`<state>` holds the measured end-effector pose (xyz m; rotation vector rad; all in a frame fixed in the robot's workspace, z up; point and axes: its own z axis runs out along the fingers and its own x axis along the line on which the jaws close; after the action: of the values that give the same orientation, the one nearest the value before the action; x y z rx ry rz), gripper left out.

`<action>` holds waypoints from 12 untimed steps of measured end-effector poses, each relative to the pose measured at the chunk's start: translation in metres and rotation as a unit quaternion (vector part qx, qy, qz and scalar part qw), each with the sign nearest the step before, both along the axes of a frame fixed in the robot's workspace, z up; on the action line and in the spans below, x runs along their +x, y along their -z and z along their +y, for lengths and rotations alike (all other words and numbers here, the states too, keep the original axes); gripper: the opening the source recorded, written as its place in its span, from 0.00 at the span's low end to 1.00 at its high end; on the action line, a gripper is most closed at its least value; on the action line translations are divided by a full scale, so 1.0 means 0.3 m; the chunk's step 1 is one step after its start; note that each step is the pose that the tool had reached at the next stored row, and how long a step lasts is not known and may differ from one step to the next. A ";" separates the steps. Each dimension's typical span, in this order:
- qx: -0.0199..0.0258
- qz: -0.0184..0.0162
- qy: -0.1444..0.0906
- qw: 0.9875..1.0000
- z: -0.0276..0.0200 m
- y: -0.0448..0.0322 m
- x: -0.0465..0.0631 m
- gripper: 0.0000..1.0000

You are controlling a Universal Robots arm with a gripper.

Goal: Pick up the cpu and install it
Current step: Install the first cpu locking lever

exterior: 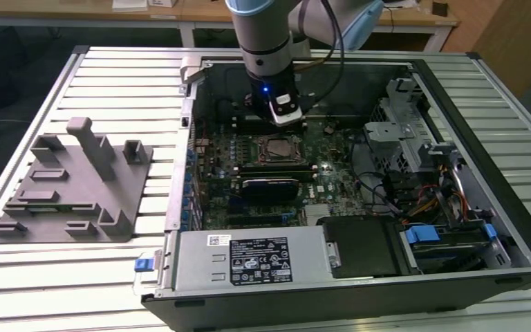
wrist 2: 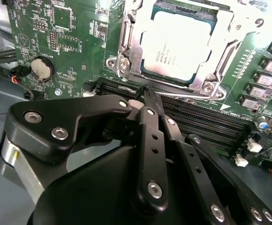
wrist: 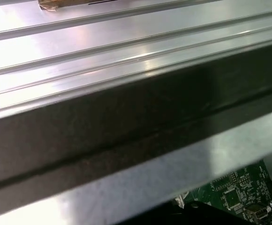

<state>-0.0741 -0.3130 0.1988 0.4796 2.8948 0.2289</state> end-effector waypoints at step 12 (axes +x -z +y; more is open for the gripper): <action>-0.002 -0.007 0.000 1.000 0.000 0.015 0.000 0.11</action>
<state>-0.0741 -0.3131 0.1944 0.4759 2.8814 0.2258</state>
